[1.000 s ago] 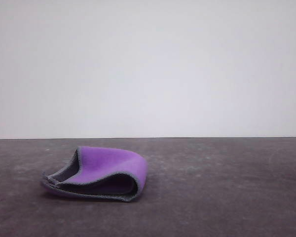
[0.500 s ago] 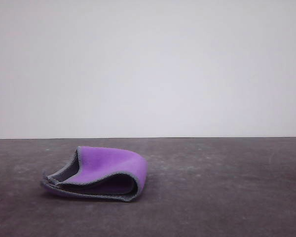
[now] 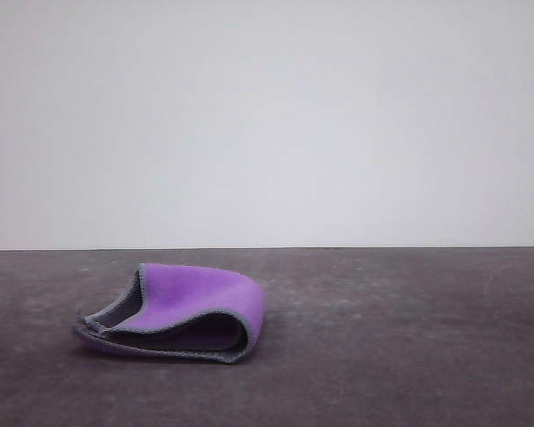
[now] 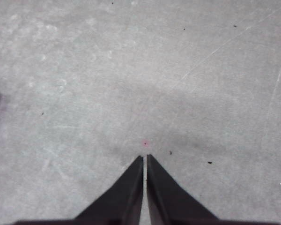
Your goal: Fold clothes
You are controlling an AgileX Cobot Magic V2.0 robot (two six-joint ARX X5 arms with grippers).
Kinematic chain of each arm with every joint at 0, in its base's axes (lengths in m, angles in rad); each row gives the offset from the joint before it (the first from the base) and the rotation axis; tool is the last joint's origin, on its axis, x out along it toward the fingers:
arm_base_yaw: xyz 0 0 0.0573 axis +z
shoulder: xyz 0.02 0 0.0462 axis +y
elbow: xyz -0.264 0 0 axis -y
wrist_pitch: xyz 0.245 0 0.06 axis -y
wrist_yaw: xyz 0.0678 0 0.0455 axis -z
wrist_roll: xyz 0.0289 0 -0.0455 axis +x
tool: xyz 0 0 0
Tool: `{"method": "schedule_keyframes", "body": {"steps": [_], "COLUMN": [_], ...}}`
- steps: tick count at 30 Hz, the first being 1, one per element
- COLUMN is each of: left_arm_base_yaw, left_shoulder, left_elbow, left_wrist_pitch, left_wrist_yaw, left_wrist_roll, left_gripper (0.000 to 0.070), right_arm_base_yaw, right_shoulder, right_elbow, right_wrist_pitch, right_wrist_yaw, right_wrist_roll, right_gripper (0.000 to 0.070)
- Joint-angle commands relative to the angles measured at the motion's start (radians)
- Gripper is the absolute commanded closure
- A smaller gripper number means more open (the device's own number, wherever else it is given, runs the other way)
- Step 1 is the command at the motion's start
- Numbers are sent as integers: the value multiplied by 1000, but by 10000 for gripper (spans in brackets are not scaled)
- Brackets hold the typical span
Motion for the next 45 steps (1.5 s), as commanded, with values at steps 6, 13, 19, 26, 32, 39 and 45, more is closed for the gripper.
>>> {"method": "schedule_keyframes", "body": {"steps": [6, 13, 19, 26, 32, 39, 45], "left_arm_base_yaw": [-6, -6, -6, -6, -6, -6, -6], "left_shoulder": [1, 1, 1, 1, 1, 1, 1], "left_elbow": [-12, -12, -12, -12, -12, -12, -12], "left_wrist_pitch": [-20, -20, -20, -20, -20, -20, -19], "left_wrist_yaw": [1, 1, 1, 1, 1, 1, 1], "left_wrist_roll": [-8, -8, -8, -8, -8, -8, -8], "left_gripper": [684, 684, 684, 684, 684, 684, 684], "right_arm_base_yaw": [1, 1, 1, -30, -61, -74, -76], "right_shoulder": [6, 6, 4, -276, -703, -876, -876], "right_elbow": [6, 6, 6, -267, -630, -770, -816], "right_wrist_pitch": [10, 10, 15, 325, 537, 525, 522], "right_wrist_yaw": [0, 0, 2, 34, 36, 35, 56], "right_wrist_roll": [-1, -1, -13, -19, -12, -9, -4], "right_gripper": [693, 693, 693, 693, 693, 693, 693]}}
